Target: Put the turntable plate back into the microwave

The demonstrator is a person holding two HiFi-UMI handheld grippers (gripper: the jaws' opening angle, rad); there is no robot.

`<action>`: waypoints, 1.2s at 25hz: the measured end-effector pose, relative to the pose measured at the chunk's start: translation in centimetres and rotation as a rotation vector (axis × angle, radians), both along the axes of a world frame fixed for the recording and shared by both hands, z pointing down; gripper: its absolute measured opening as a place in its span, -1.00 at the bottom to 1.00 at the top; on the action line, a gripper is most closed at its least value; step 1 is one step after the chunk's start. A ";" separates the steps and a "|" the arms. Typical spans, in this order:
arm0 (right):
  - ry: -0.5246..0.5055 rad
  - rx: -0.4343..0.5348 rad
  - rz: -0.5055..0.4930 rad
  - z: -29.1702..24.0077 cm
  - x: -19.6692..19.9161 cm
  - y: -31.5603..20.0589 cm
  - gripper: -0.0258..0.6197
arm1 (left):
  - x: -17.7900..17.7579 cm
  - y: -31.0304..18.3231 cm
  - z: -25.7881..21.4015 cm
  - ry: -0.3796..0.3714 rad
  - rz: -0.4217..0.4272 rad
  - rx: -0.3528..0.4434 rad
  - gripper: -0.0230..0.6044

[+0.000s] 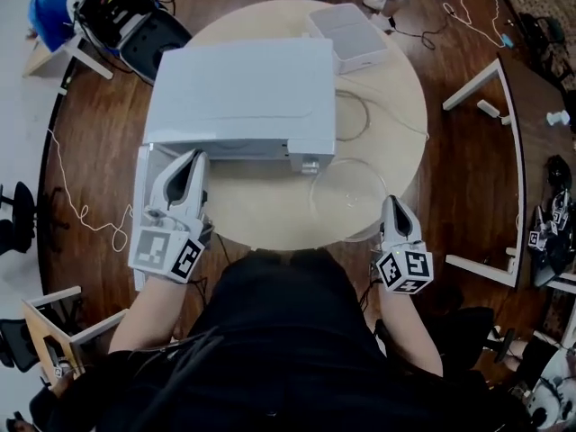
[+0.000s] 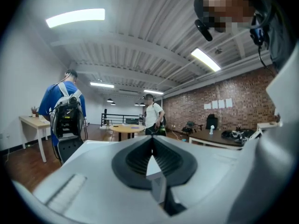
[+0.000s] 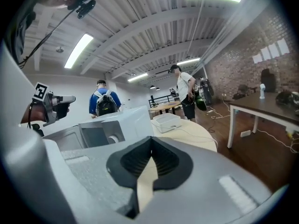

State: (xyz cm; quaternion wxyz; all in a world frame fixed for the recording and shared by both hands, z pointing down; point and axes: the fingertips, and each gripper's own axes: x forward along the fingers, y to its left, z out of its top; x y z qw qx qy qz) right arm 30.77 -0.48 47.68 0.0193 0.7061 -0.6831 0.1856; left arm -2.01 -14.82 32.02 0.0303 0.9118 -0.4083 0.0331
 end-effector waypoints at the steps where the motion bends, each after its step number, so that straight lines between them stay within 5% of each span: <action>1: -0.006 -0.007 0.013 0.6 0.0 0.2 -0.92 | 0.0 -0.3 -0.4 0.002 0.013 0.003 -0.90; 11: -0.062 -0.137 0.122 6.3 1.4 3.6 -0.91 | -0.5 -1.8 0.0 0.006 0.070 -0.031 -0.90; 30: -0.400 -0.234 0.238 14.7 2.0 6.6 0.08 | -0.4 -2.7 -0.9 -0.032 0.122 -0.026 -0.90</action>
